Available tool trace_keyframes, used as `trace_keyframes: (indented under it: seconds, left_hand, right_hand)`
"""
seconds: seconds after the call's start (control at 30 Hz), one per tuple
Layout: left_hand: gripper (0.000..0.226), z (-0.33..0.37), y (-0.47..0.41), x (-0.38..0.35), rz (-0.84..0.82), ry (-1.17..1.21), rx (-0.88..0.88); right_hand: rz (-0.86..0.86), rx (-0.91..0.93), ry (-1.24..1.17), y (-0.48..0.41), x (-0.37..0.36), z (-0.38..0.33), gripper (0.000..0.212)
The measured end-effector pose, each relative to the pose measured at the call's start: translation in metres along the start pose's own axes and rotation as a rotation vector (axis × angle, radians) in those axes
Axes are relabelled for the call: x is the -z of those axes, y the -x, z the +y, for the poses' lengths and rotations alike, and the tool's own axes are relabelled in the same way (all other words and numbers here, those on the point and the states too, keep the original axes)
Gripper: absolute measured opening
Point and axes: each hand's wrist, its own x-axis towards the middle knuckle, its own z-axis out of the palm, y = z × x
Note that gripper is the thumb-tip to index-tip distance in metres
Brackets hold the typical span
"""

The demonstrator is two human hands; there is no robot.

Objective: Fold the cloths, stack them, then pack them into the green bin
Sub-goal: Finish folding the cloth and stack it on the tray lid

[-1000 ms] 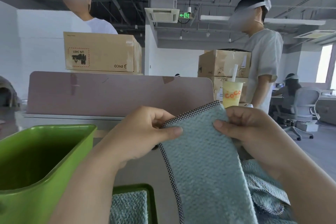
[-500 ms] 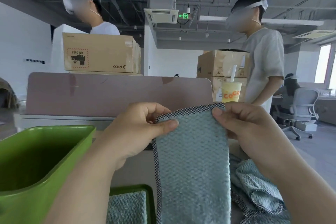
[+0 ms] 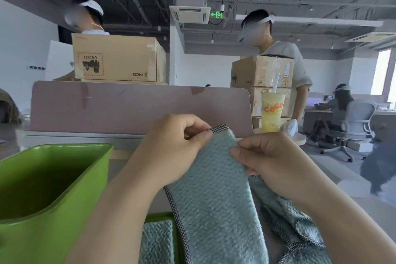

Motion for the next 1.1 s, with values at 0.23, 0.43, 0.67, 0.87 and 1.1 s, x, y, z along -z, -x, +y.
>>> trace_keyframes:
  seconds: [0.23, 0.43, 0.67, 0.87, 1.1]
  left_hand:
    - [0.014, 0.004, 0.002, -0.005, -0.002, -0.065, -0.066]
    - [0.009, 0.007, 0.001, -0.003, 0.097, -0.090, -0.108]
    - [0.006, 0.003, -0.002, -0.001, 0.212, -0.155, -0.144]
    - [0.009, -0.003, -0.005, 0.003, 0.327, -0.147, -0.132]
    - [0.008, -0.008, -0.007, 0.006, 0.455, -0.101, -0.100]
  right_hand:
    - [-0.037, 0.097, 0.051, 0.001, -0.007, -0.003, 0.026]
    - [-0.256, 0.060, 0.179, -0.002, -0.012, 0.009, 0.042]
    - [-0.327, 0.020, 0.216, -0.008, -0.018, 0.027, 0.031]
    - [-0.415, -0.015, 0.253, -0.013, -0.022, 0.045, 0.021]
    - [-0.465, -0.071, 0.393, -0.013, -0.032, 0.068, 0.016]
